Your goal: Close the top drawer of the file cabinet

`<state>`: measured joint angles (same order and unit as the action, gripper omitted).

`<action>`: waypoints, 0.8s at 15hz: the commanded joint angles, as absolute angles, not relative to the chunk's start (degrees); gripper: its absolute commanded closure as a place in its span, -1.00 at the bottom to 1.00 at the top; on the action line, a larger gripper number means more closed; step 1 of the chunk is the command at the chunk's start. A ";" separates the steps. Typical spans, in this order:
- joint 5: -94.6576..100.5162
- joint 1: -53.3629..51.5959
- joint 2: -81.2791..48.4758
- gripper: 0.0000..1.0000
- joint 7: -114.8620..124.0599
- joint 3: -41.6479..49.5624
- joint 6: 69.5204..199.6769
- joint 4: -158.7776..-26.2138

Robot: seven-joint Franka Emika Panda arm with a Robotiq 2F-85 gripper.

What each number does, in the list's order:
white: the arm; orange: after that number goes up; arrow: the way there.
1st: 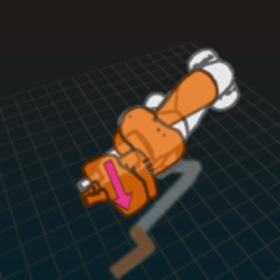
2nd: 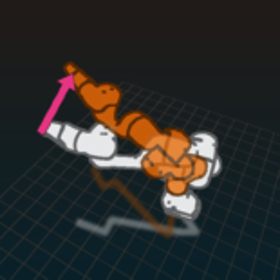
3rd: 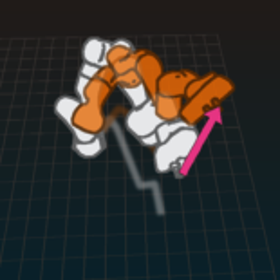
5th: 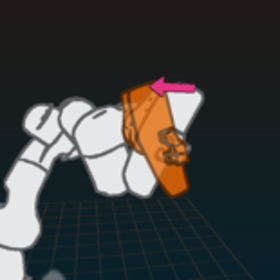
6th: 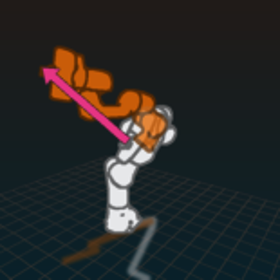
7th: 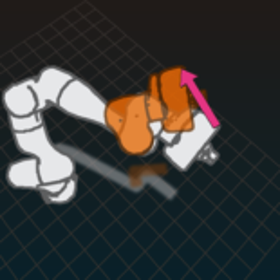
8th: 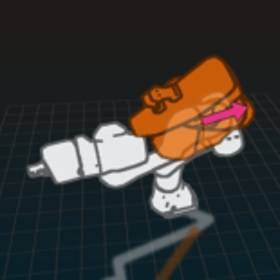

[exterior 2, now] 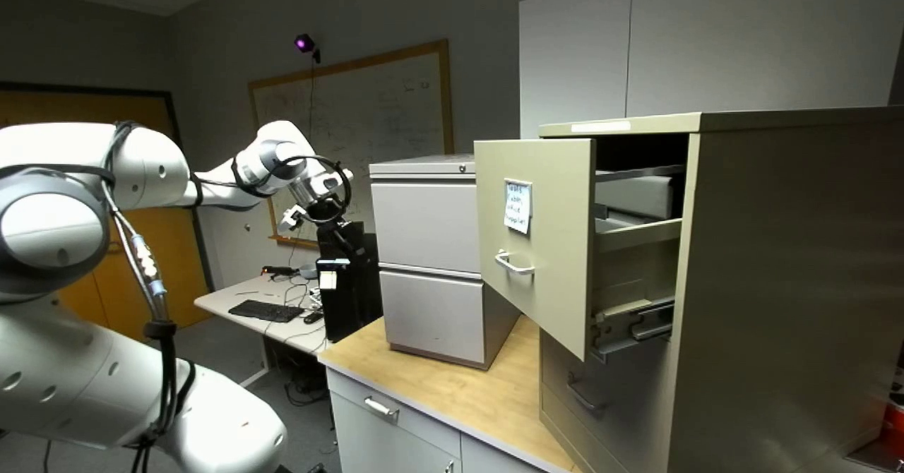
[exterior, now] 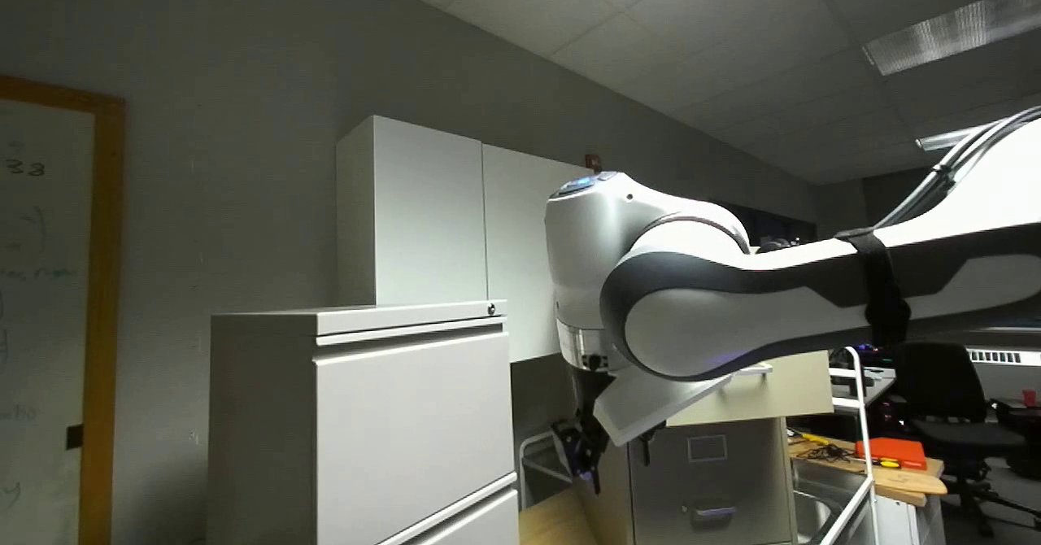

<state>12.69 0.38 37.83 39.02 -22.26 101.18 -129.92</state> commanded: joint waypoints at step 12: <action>28.37 6.47 43.46 1.00 66.11 -15.48 105.17 -133.61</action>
